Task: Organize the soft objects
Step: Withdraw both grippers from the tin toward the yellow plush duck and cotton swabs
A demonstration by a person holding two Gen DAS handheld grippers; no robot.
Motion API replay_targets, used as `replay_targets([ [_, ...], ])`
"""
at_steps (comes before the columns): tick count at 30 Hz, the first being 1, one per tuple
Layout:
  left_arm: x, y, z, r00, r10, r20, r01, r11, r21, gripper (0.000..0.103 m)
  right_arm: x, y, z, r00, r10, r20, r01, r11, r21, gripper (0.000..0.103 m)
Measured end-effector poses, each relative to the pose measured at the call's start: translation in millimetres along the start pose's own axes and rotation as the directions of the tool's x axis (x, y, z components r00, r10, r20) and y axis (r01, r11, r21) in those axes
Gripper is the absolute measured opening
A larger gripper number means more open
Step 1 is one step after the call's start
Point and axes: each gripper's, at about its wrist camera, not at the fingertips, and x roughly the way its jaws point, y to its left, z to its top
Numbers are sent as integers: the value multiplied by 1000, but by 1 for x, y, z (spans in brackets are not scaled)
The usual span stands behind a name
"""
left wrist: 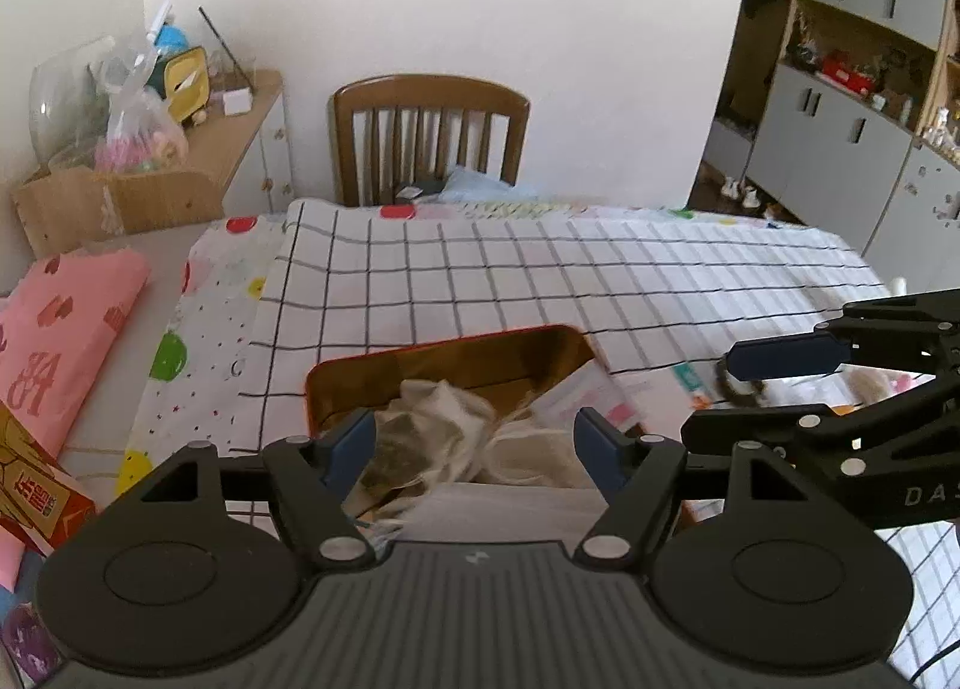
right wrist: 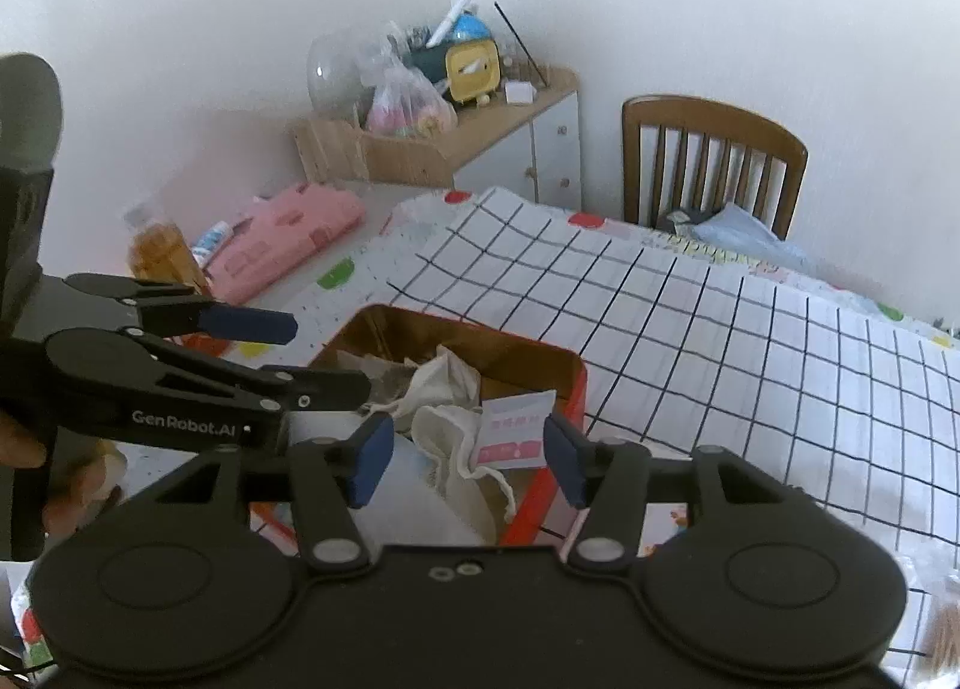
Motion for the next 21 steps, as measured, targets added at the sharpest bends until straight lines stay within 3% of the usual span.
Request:
replay_targets([
  [11, -30, -41, 10, 998, -37, 51, 36, 999, 13, 80, -55, -16, -8, 998, 13, 65, -14, 1000, 16, 64],
  [21, -50, -88, 15, 993, -67, 102, 65, 998, 22, 85, -106, -46, -27, 993, -5, 115, 0, 999, 46, 77],
])
